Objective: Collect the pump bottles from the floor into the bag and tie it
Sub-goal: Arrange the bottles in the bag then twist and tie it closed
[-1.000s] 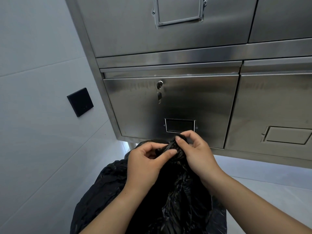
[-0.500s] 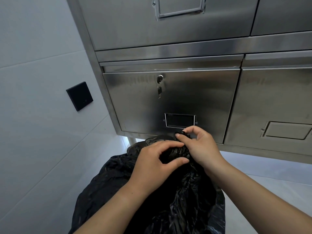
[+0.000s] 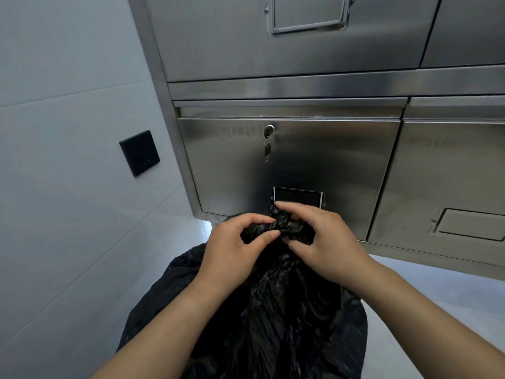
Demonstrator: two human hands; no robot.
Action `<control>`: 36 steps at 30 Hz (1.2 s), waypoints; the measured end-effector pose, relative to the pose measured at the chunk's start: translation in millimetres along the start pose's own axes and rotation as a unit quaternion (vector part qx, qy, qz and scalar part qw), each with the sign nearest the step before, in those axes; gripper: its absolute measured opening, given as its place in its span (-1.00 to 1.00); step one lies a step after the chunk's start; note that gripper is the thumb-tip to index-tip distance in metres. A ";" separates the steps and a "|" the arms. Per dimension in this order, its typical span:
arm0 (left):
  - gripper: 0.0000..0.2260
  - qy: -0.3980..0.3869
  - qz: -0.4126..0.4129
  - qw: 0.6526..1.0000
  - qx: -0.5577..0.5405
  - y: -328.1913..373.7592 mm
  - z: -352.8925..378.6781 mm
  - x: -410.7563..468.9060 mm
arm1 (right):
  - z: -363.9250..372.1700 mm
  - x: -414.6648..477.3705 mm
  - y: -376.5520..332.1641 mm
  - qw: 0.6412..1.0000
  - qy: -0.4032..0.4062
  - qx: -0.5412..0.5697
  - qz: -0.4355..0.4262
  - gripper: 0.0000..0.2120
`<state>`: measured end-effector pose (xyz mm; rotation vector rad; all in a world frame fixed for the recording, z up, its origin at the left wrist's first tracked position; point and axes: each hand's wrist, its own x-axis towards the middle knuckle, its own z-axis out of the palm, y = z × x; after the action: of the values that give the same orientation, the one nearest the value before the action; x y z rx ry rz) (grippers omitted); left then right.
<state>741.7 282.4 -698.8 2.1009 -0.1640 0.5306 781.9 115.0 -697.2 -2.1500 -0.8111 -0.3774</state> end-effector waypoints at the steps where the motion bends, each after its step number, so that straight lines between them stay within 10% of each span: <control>1: -0.83 -0.012 0.008 1.000 -0.009 -0.9 -2.8 0.1 | -0.4 -0.1 -0.5 1.000 -0.004 -0.015 -0.021 -0.53; 14: -0.77 0.022 0.041 0.999 -0.025 -9.9 -15.0 0.8 | 5.5 -4.3 -15.9 0.994 0.008 0.093 0.058 -0.83; 23: -0.85 -0.020 -0.021 0.991 -0.127 -9.5 -11.4 3.7 | -9.1 -6.3 -21.6 0.816 -0.100 0.549 0.154 -0.71; 36: -0.92 -0.089 -0.041 0.989 -0.112 -2.3 -14.1 1.4 | -3.1 -4.5 -13.7 0.956 0.054 0.280 0.064 -0.70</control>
<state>739.3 295.4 -693.3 1.9237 -0.2283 0.2623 769.5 117.3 -689.6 -1.6250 -0.6191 -0.1664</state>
